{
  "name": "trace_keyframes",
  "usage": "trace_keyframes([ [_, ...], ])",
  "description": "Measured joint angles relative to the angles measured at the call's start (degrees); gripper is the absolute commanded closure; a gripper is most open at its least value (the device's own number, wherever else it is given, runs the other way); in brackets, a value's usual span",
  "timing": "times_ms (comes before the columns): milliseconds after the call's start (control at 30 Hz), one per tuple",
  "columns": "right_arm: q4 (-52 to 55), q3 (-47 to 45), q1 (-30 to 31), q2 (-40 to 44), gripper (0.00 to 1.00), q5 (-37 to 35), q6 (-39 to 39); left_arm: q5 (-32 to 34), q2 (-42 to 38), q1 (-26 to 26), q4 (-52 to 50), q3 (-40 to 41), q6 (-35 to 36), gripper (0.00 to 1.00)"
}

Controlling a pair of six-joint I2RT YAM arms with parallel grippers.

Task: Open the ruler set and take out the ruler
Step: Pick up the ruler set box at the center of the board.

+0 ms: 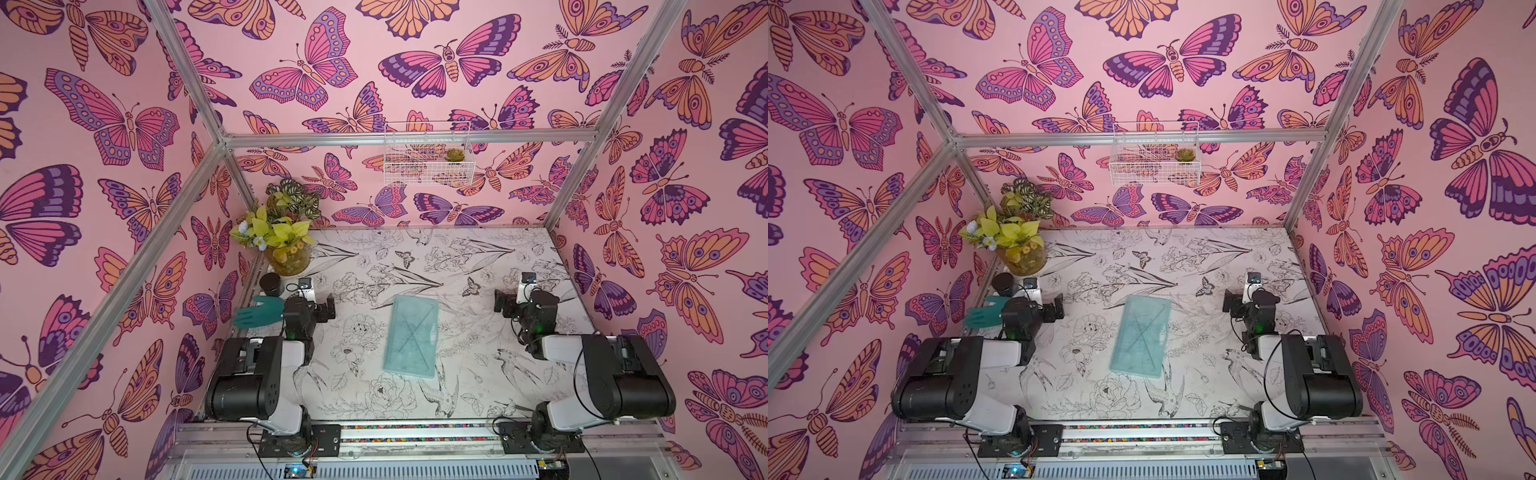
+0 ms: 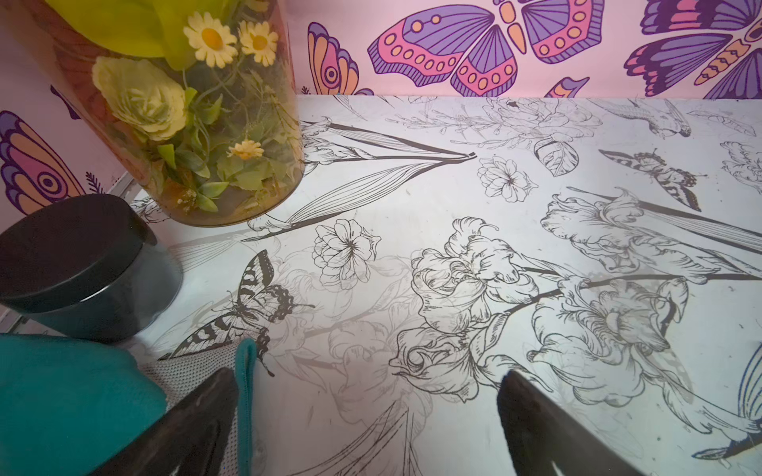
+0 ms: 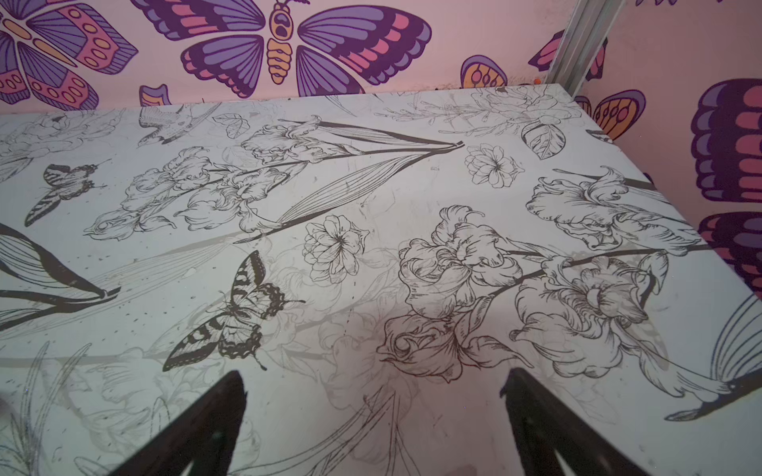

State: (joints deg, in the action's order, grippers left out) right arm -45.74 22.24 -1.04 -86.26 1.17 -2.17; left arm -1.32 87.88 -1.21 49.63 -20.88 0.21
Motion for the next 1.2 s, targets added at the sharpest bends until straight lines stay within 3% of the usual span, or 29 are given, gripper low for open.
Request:
trace_keyframes([
  [767, 0.0, 0.0, 0.0, 0.0, 0.01, 0.0, -0.3, -0.3, 0.0, -0.1, 0.0, 0.0, 0.0, 0.0],
  [867, 0.2, 0.1, 0.0, 0.3, 0.01, -0.5, -0.7, 0.8, -0.8, 0.2, -3.6, -1.4, 0.0, 0.0],
  [1033, 20.2, 8.0, 0.0, 13.5, 0.01, -4.7, -4.9, 7.2, -11.9, 3.0, -16.0, -7.6, -1.7, 0.0],
  [1133, 32.7, 16.9, -0.3, 20.9, 0.03, -10.0, -18.4, 8.0, -23.3, 3.9, -22.7, -11.8, -10.1, 0.0],
  [1200, 37.4, 20.1, -1.5, 24.3, 0.09, -9.2, -24.0, 4.8, -28.9, 3.8, -25.4, -14.8, -14.8, 0.0],
])
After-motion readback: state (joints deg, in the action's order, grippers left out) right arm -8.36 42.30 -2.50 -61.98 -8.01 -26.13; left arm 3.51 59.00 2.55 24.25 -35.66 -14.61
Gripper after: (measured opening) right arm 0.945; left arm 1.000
